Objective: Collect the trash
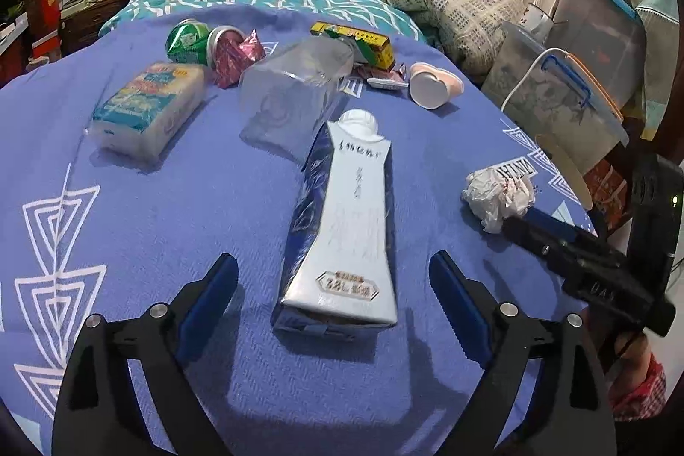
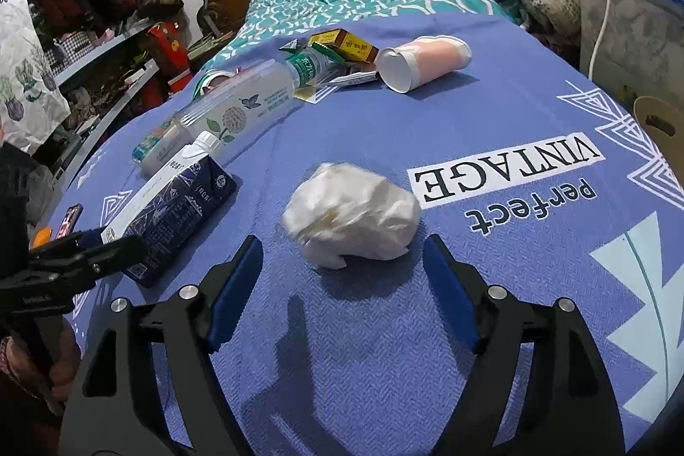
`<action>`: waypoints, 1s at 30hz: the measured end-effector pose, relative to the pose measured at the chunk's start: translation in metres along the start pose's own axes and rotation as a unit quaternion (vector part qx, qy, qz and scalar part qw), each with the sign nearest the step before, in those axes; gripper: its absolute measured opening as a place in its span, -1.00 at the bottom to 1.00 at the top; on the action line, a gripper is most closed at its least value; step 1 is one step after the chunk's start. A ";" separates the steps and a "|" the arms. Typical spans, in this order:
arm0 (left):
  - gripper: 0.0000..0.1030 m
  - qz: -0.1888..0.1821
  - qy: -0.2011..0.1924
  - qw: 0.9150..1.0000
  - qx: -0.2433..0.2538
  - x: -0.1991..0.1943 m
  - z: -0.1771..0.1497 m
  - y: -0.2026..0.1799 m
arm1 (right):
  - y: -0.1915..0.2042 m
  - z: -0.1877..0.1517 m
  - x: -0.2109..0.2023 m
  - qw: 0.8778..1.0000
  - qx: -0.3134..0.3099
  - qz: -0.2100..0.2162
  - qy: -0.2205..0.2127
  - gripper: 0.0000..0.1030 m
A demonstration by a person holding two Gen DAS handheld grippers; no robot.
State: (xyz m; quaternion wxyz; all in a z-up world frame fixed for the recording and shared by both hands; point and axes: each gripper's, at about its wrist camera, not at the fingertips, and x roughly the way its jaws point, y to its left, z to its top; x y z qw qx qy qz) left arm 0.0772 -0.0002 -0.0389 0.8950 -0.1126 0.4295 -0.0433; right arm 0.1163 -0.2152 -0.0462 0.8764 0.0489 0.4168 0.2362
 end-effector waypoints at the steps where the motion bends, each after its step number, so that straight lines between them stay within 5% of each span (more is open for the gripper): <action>1: 0.70 -0.001 -0.002 1.000 0.001 0.000 0.001 -0.002 | 0.000 0.000 0.001 1.000 -0.001 0.001 0.001 0.52; 22: 0.59 0.020 0.008 1.000 0.005 0.010 0.001 -0.006 | 0.001 0.010 0.011 1.000 -0.010 0.007 0.012 0.51; 25: 0.02 0.018 0.016 1.000 0.014 0.014 0.000 -0.010 | 0.004 0.009 0.017 1.000 -0.019 0.006 0.024 -0.09; 27: 0.01 0.017 0.018 0.999 0.020 0.016 -0.001 -0.011 | 0.005 0.008 0.021 0.999 -0.023 0.007 0.032 -0.54; 30: 0.01 0.009 0.016 1.000 0.018 0.014 -0.001 -0.011 | 0.005 0.006 0.020 0.999 -0.025 0.010 0.030 -0.57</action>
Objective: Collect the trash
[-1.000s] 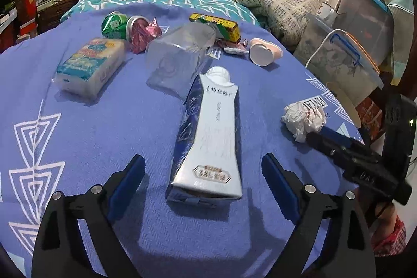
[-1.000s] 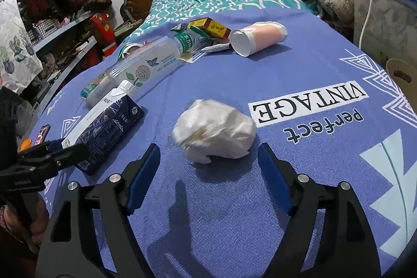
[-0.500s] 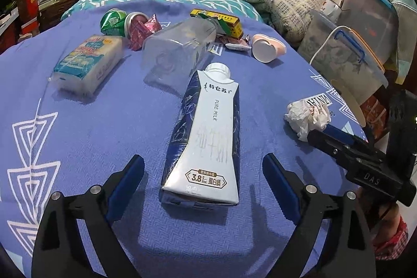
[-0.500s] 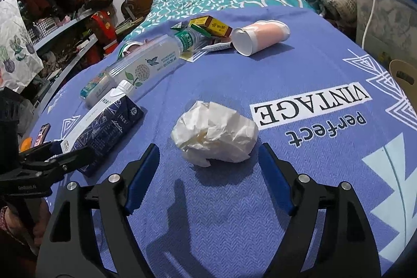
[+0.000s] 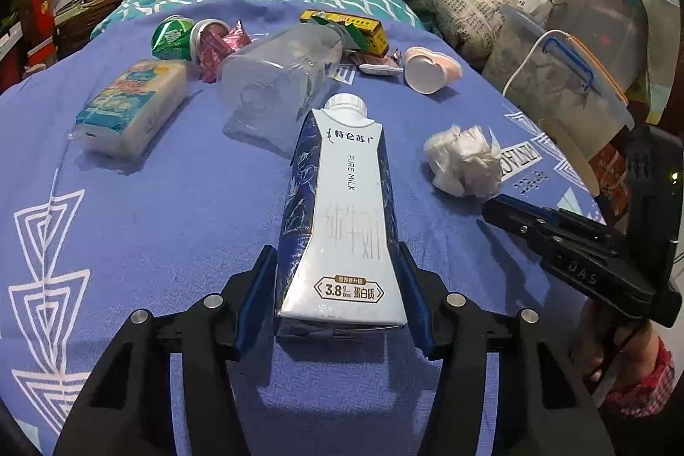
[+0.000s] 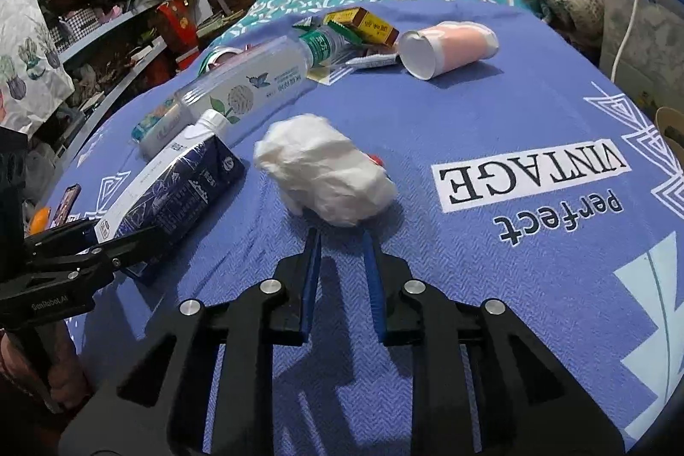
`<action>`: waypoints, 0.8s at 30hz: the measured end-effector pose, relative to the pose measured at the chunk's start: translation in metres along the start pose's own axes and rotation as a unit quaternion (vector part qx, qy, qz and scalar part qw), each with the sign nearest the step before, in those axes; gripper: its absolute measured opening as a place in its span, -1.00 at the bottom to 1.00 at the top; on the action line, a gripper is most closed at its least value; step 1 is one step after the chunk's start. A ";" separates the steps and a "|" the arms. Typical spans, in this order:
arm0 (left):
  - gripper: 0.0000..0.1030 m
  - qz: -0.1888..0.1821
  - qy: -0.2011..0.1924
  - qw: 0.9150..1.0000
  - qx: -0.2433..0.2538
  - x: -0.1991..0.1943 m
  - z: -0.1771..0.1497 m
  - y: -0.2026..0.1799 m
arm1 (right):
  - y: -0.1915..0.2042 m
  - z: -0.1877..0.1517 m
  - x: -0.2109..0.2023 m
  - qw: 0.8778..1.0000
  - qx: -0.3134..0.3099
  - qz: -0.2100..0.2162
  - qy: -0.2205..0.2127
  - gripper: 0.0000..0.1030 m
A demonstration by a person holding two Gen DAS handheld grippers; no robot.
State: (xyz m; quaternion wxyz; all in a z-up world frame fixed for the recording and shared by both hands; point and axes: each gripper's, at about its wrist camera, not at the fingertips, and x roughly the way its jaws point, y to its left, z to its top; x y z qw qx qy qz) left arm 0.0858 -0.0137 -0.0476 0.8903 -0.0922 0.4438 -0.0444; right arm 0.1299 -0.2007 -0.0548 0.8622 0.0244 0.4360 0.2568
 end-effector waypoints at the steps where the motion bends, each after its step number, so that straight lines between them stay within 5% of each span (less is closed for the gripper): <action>1: 0.01 0.000 -0.001 1.000 0.000 -0.001 0.000 0.000 | 0.000 0.000 -0.001 1.000 0.000 0.000 0.000 -0.57; 7: 0.01 0.001 0.000 1.000 0.001 -0.001 0.000 -0.001 | -0.010 -0.003 -0.003 1.000 0.020 0.011 0.006 -0.51; 8: 0.01 0.001 0.000 1.000 0.000 -0.001 0.000 -0.001 | -0.012 -0.004 -0.004 1.000 0.024 0.012 0.007 -0.35; 9: 0.01 0.001 0.000 1.000 0.000 -0.001 0.000 -0.001 | -0.015 -0.005 -0.005 0.999 0.030 0.013 0.006 0.10; 11: 0.01 0.000 0.001 1.000 -0.001 -0.001 0.000 -0.001 | -0.018 -0.004 -0.011 0.999 0.042 0.015 -0.007 0.61; 13: 0.01 0.000 0.000 1.000 -0.001 -0.001 0.000 -0.001 | -0.018 -0.004 -0.020 0.999 0.039 0.010 -0.031 0.61; 24: 0.00 -0.002 -0.007 1.000 -0.010 -0.005 0.001 0.003 | 0.006 0.033 0.006 0.999 -0.037 0.013 -0.009 0.67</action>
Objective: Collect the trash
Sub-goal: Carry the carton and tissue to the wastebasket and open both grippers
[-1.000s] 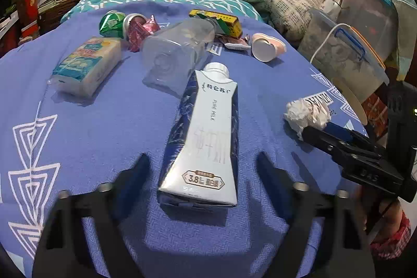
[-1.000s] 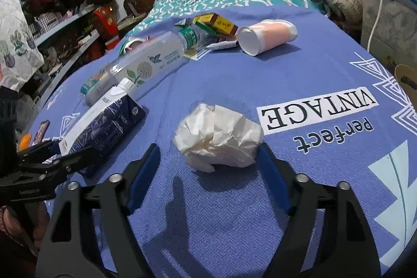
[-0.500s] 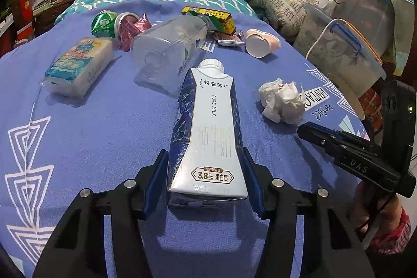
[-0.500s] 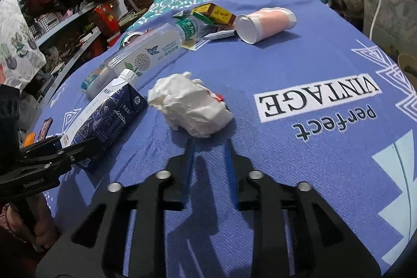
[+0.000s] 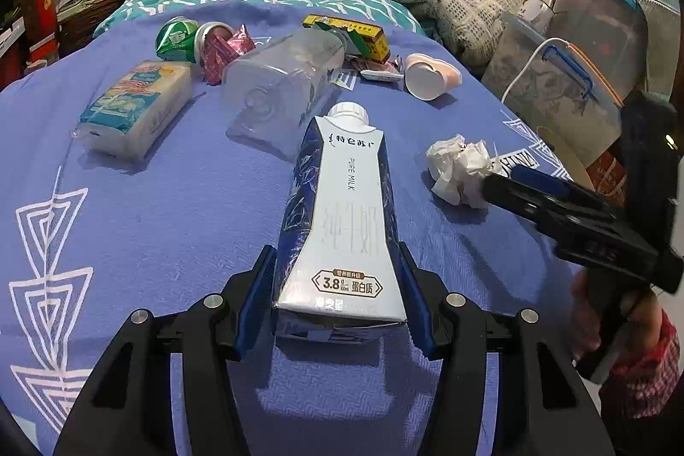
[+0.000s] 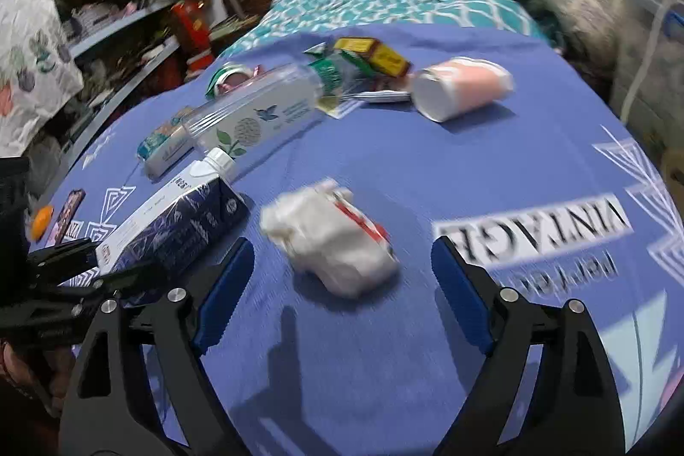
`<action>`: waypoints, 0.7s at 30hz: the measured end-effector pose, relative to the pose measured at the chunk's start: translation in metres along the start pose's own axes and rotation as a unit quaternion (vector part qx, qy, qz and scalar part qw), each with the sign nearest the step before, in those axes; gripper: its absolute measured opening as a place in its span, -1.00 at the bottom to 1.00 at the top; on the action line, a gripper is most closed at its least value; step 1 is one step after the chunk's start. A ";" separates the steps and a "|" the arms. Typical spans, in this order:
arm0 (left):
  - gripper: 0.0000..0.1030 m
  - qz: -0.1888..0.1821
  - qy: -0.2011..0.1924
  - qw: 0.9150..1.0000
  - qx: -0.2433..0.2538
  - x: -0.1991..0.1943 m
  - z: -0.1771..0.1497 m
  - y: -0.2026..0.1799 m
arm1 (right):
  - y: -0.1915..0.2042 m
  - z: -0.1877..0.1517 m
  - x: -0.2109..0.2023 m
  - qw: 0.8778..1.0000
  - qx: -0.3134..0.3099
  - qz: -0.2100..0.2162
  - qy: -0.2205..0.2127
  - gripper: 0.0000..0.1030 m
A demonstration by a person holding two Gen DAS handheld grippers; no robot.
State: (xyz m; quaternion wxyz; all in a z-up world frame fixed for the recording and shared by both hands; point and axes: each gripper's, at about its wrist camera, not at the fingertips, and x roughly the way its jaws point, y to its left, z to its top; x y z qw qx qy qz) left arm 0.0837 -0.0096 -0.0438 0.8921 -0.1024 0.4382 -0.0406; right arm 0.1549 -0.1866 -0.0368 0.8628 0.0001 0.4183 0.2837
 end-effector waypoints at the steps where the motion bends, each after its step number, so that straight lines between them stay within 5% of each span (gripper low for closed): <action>1: 0.00 0.000 -0.001 1.000 -0.001 -0.001 0.000 0.000 | 0.003 0.004 0.006 1.000 -0.006 0.003 0.005 0.67; 2: 0.00 -0.001 -0.001 1.000 -0.002 -0.001 0.001 0.001 | 0.006 0.007 0.014 1.000 -0.012 0.006 0.012 0.66; 5: 0.00 -0.001 -0.002 1.000 -0.005 -0.002 0.002 0.001 | 0.012 0.011 0.037 0.998 -0.028 0.015 0.046 0.03; 6: 0.00 -0.002 -0.002 1.000 -0.005 -0.002 0.004 0.000 | 0.014 0.010 0.039 0.998 -0.034 0.007 0.047 -0.04; 12: -0.01 -0.035 0.010 0.999 -0.007 0.008 0.020 -0.013 | -0.004 0.007 0.016 1.000 -0.024 -0.002 0.016 -0.11; 21: -0.03 -0.107 0.046 0.991 0.061 0.062 0.062 -0.104 | -0.131 -0.013 -0.044 0.993 0.088 -0.079 -0.027 -0.11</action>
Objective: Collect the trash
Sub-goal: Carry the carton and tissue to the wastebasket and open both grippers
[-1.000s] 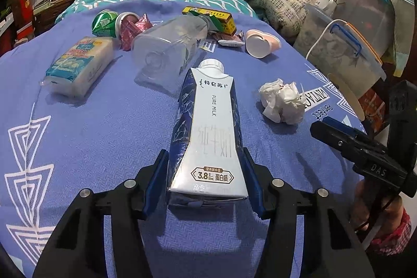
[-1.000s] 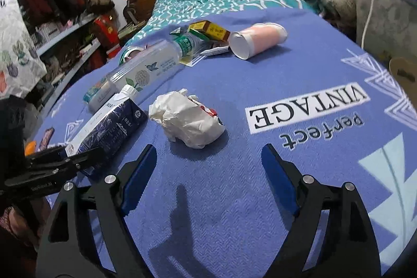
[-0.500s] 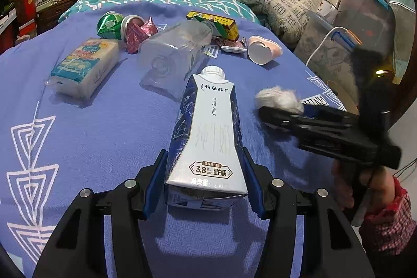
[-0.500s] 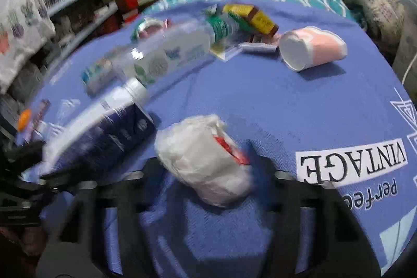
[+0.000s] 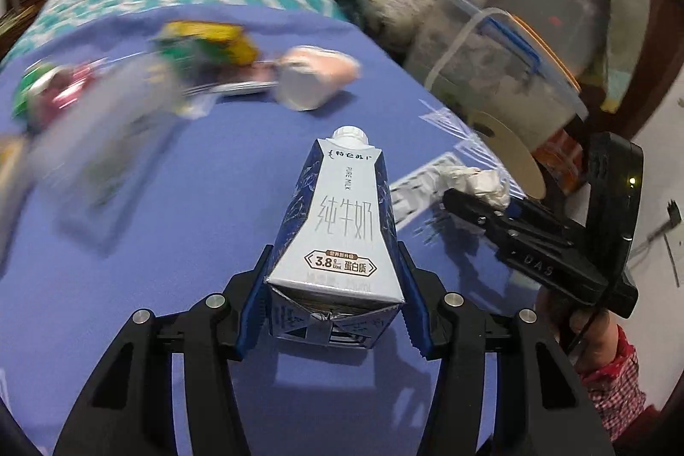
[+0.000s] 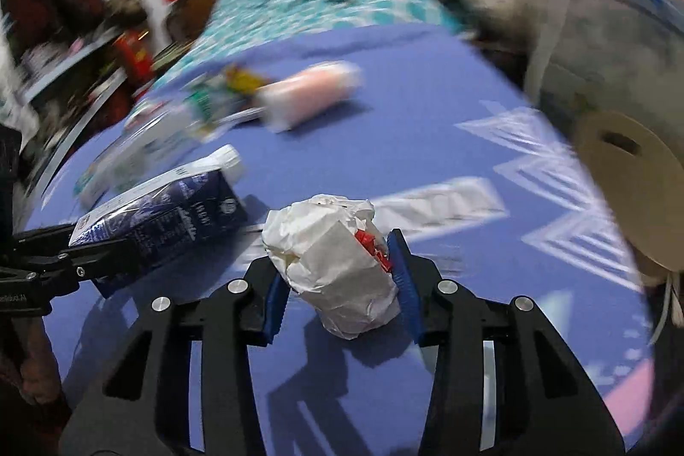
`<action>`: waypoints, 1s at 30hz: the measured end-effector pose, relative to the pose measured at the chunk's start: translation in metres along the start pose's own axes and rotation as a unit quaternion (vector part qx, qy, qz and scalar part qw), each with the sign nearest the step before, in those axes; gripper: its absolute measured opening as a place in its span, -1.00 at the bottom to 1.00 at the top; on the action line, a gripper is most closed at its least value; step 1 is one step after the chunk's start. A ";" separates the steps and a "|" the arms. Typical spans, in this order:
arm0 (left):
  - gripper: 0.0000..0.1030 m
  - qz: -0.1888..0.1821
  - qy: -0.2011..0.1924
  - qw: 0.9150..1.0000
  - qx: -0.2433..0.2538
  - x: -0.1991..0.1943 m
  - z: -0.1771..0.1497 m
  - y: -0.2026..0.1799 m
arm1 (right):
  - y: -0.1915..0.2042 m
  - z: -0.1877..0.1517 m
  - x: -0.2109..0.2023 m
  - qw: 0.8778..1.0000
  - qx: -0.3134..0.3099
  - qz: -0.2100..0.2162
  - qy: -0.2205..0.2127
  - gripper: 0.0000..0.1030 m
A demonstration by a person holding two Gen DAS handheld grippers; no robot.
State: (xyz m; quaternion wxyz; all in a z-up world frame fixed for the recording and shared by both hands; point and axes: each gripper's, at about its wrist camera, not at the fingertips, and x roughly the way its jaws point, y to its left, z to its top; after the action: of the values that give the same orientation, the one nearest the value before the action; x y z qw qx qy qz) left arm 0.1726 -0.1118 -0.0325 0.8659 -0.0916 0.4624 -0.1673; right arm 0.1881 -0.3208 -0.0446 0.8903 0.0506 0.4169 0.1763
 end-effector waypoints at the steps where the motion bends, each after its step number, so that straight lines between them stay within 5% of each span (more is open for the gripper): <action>1: -0.03 -0.009 0.006 1.000 0.008 0.010 0.008 -0.011 | -0.019 0.001 -0.005 1.000 0.017 -0.009 -0.005 -0.11; 10: -0.04 -0.102 0.060 0.988 0.099 0.107 0.071 -0.136 | -0.170 0.006 -0.044 0.984 0.149 -0.079 -0.050 -0.11; 14: -0.03 -0.118 0.068 0.982 0.132 0.141 0.090 -0.186 | -0.223 0.011 -0.048 0.974 0.196 -0.096 -0.056 -0.09; 17: -0.02 -0.121 0.074 0.980 0.137 0.163 0.104 -0.213 | -0.248 0.014 -0.046 0.971 0.210 -0.102 -0.048 0.10; 19: 0.02 -0.111 0.076 0.981 0.141 0.175 0.110 -0.227 | -0.255 0.017 -0.041 0.970 0.211 -0.108 -0.045 0.29; 21: 0.45 -0.094 0.078 0.983 0.136 0.182 0.114 -0.233 | -0.257 0.018 -0.042 0.969 0.213 -0.115 -0.051 0.34; 30: 0.44 -0.066 0.003 0.991 0.115 0.112 0.107 -0.182 | -0.212 0.019 -0.071 0.971 0.201 -0.092 -0.097 0.34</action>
State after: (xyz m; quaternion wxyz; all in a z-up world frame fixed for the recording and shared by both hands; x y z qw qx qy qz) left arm 0.2821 -0.3221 -0.0022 0.8565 -0.0216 0.4353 -0.2765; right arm 0.2181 -0.5430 -0.0311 0.9104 0.2066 0.3584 0.0011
